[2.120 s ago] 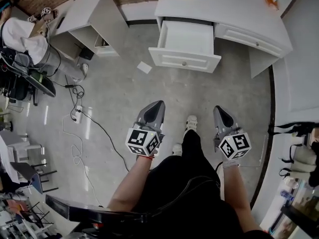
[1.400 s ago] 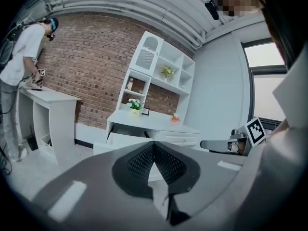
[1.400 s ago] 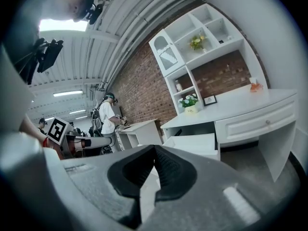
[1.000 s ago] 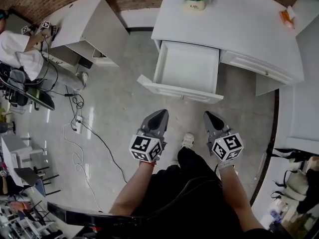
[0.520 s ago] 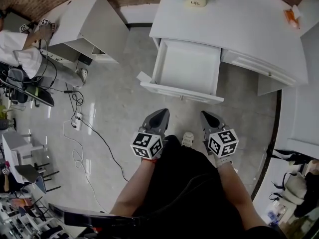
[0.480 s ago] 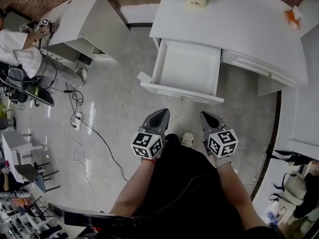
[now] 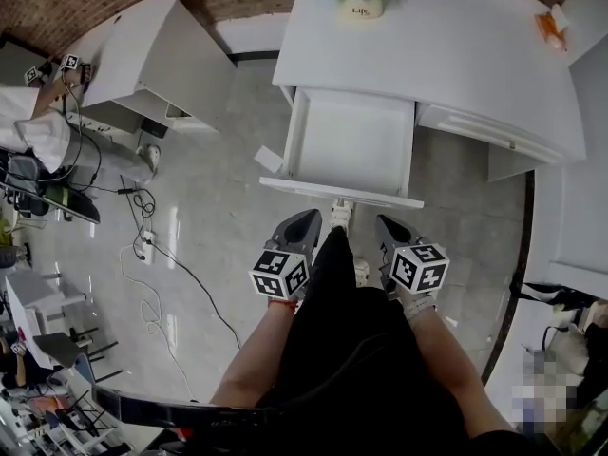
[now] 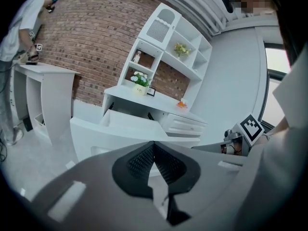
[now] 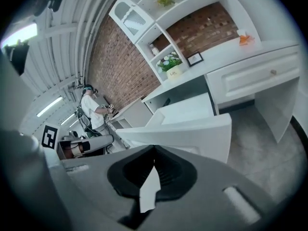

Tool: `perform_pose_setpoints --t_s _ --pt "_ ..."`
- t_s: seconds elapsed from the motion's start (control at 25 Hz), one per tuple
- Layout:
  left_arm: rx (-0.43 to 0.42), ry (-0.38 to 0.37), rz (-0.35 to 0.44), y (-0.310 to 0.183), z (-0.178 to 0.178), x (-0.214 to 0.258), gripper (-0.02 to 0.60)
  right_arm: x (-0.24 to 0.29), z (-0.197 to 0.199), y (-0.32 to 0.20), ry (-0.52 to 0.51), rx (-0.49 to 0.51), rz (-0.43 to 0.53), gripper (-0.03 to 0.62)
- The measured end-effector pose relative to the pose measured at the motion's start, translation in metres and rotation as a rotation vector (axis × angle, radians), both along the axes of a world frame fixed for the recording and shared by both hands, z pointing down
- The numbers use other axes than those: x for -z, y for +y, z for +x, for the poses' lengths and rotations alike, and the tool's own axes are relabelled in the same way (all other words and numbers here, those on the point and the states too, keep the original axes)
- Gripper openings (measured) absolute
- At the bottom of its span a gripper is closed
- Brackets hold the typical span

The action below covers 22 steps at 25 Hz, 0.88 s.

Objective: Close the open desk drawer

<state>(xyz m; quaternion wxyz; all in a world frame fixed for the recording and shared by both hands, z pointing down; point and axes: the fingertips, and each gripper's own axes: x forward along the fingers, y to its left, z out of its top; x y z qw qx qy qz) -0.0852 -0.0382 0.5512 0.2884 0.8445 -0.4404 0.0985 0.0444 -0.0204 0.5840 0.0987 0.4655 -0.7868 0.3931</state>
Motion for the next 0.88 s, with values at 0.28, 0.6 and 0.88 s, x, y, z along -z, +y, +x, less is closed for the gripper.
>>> perform_pose_setpoints --t_s 0.28,0.6,0.88 --pt "-0.010 -0.019 -0.062 -0.033 -0.006 -0.019 0.003 -0.007 0.000 -0.022 -0.020 -0.034 -0.051 0.002" --pt "-0.023 -0.053 -0.135 -0.045 -0.014 -0.036 0.003 -0.009 -0.008 -0.033 -0.071 -0.052 -0.096 0.002" --pt "-0.045 -0.045 -0.148 -0.056 -0.014 -0.037 0.003 -0.011 -0.005 -0.043 -0.105 -0.102 -0.117 0.002"
